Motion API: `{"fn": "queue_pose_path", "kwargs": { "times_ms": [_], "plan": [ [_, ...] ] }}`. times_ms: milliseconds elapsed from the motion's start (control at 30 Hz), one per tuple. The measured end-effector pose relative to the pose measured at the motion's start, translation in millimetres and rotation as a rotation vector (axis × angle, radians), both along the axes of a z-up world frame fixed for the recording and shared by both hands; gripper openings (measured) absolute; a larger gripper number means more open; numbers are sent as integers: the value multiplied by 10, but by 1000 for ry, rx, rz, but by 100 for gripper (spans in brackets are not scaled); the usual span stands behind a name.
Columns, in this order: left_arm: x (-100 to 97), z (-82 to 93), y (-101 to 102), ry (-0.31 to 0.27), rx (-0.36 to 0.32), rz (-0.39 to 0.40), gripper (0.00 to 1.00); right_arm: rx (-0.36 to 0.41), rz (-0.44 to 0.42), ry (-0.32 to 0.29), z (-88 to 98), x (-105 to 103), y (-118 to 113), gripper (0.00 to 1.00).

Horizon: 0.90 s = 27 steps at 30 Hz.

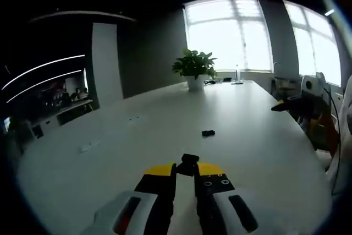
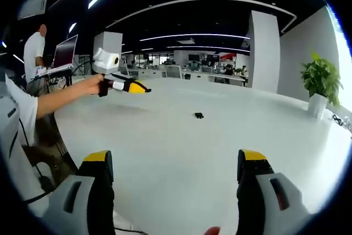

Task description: Snap the two parts of the plastic buckle together until the buckle closes and remains connected.

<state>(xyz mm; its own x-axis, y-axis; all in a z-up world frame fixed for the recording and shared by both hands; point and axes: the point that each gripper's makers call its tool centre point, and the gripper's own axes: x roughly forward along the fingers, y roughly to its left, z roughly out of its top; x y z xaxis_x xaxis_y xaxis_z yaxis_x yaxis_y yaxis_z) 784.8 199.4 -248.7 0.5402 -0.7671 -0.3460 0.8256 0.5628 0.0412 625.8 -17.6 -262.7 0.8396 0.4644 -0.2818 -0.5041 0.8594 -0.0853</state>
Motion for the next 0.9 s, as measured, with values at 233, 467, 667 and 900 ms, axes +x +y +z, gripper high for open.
{"fn": "queue_pose_path", "kwargs": {
  "times_ms": [233,467,667,900],
  "plan": [
    [-219,25,60,33,-63,7,12,-1,-8,4,-9,4,-29,93],
    [-466,-21,131,30,-83,20,12,9,8,2,-23,21,25,93],
    [-657,-111,222,11,-37,51,12,16,25,11,-47,112,70,93],
    [-811,-140,348,-1,-7,76,12,24,38,5,-26,138,109,93]
  ]
}}
